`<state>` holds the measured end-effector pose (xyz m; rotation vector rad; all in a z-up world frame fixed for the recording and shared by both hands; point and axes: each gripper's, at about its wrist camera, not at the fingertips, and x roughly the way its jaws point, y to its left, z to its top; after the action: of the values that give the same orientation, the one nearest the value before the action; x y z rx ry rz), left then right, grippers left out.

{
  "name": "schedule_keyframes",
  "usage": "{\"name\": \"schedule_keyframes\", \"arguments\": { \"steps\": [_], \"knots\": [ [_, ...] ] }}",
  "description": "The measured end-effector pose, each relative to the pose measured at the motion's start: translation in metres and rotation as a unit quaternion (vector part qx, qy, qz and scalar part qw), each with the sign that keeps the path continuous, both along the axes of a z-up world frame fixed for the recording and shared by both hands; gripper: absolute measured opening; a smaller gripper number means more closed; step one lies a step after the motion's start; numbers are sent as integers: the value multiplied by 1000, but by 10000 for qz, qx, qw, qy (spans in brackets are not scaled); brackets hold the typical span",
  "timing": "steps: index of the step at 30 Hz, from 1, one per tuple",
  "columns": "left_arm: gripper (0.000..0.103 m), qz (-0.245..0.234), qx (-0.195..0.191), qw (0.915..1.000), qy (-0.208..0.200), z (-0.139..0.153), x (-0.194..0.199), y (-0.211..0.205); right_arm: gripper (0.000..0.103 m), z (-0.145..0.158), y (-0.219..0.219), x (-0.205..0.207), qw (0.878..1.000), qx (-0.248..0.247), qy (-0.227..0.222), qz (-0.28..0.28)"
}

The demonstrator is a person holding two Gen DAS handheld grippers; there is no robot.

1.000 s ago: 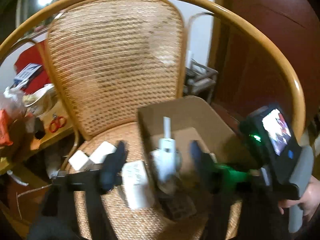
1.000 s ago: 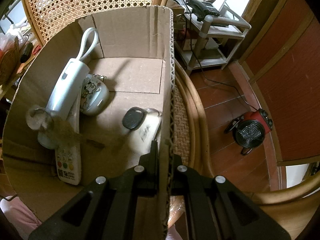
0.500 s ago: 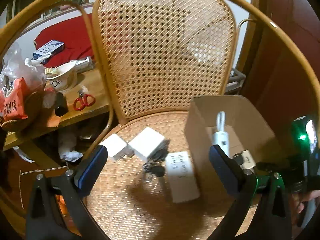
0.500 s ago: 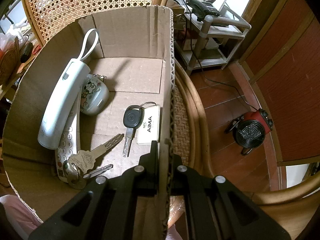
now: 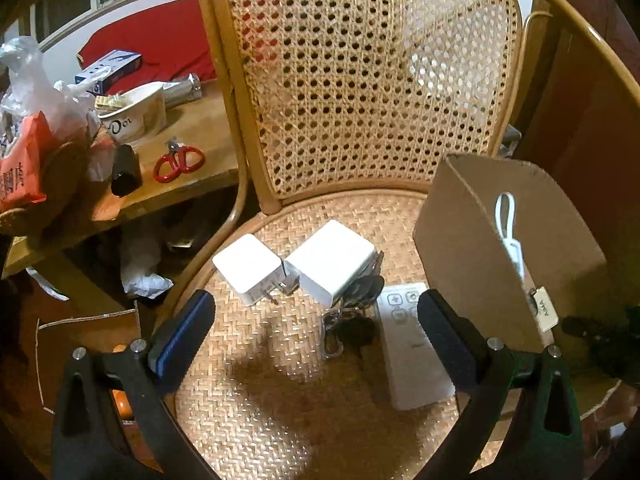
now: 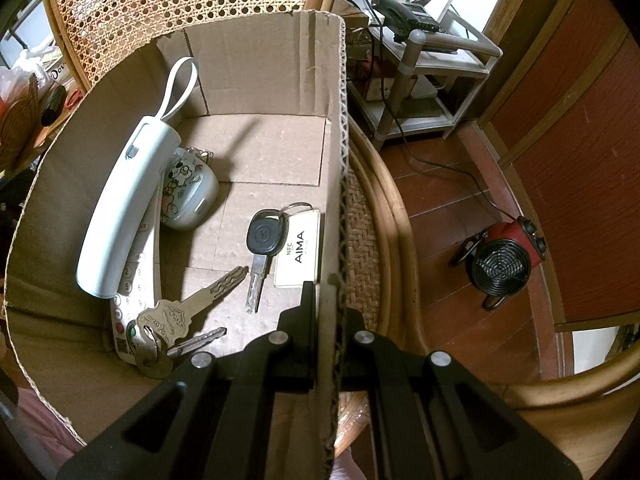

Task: Organize rigid objects
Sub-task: 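Lift the key ring with the left gripper, carry it over the box, release, then move the left gripper back over the black key bunch on the seat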

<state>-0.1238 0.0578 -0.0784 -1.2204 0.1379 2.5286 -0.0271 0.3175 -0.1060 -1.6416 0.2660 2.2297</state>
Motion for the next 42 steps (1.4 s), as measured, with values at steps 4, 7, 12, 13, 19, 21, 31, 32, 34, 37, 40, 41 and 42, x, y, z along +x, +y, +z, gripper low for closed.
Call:
{"name": "schedule_keyframes", "arguments": {
  "steps": [4,7,12,13,19,21,31,32,34,37,40,41,42],
  "knots": [
    [100,-10,74,9997,-224,-12,-6,1,6,-1,1,-1,10000,-2,-3,-1],
    [100,15,160,9991,-380,-22,-11,0,6,-1,0,0,10000,-2,-2,-3],
    [100,194,292,9971,-675,-36,-18,-4,6,-3,0,-1,10000,-11,1,3],
    [100,213,280,9967,-737,-38,-20,-4,6,-3,0,-1,10000,-17,0,-4],
    [100,15,43,9973,-732,-48,-18,7,6,-3,0,-1,10000,-22,-1,-1],
    [100,99,-106,9977,-657,-51,-17,10,6,-3,0,0,10000,-18,1,0],
    [95,491,-24,9958,-772,-66,-24,3,6,-3,0,0,10000,-21,2,0],
    [94,452,-89,9961,-753,-67,-23,6,6,-3,0,0,10000,-20,1,-1],
    [94,367,-189,9967,-700,-68,-22,12,6,-3,0,0,10000,-21,2,-4],
    [93,237,-360,9975,-558,-70,-20,19,6,-3,0,0,10000,-23,2,-3],
    [88,293,-339,9976,-532,-70,-21,19,6,-3,0,0,10000,-28,1,-5],
    [80,273,-352,9979,-463,-69,-20,21,6,-3,0,-1,10000,-24,1,-6],
    [76,196,-345,9983,-423,-69,-19,23,6,-3,0,0,10000,-22,1,-3]
  ]
}}
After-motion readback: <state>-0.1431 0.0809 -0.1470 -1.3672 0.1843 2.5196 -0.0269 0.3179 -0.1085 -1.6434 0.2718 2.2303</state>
